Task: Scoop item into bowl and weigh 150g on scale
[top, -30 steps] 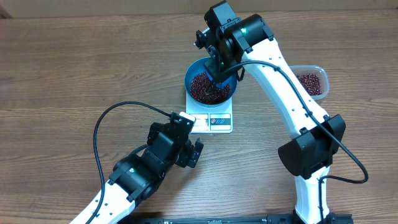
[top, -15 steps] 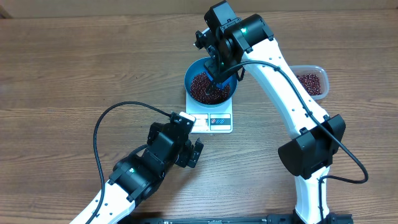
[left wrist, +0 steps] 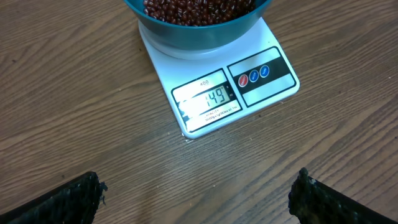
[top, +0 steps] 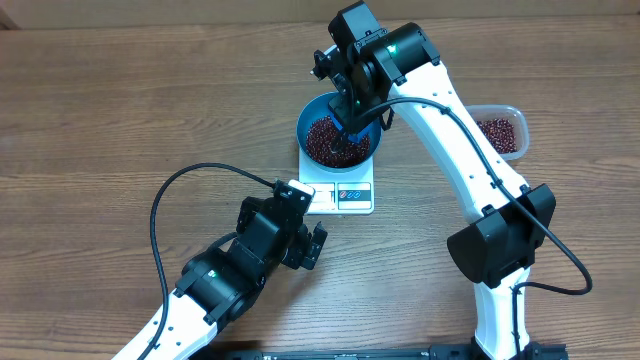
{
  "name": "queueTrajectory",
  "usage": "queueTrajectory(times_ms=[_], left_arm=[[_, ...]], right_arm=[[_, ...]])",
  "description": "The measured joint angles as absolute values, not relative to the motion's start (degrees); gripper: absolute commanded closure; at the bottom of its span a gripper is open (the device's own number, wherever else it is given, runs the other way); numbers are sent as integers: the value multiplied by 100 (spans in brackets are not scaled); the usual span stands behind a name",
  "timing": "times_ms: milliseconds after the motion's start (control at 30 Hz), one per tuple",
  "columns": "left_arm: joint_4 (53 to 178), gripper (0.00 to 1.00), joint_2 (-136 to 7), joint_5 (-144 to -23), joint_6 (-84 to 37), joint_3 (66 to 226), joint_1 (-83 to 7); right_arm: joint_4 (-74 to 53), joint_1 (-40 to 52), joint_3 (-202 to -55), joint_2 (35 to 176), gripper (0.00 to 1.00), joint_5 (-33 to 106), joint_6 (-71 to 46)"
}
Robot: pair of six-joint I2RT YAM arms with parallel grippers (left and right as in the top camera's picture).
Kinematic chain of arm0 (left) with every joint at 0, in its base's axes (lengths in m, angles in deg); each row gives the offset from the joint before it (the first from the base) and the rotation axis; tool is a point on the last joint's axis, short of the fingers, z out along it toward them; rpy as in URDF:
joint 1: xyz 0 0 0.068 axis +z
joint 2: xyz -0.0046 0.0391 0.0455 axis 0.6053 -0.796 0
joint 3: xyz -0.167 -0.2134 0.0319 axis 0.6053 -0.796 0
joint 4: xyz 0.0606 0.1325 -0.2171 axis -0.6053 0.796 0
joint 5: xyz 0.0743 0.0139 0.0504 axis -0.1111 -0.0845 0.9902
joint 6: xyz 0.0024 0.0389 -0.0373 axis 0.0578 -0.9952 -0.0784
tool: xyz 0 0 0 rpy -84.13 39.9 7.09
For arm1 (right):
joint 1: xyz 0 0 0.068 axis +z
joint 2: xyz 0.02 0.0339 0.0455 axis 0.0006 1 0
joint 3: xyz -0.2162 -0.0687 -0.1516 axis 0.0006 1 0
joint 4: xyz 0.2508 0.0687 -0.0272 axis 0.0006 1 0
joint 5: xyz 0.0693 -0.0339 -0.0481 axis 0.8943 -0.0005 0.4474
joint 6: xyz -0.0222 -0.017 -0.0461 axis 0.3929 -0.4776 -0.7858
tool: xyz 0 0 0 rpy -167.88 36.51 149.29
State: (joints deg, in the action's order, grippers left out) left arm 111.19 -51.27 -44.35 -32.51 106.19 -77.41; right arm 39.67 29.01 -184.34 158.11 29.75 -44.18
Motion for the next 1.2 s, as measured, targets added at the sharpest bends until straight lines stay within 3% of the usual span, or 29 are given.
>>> queueTrajectory(times_ms=[1200], left_arm=[[11121, 0, -5127, -4437, -3251, 10619, -7741]], right_arm=[[3989, 2898, -18434, 15811, 96, 2758, -4516]])
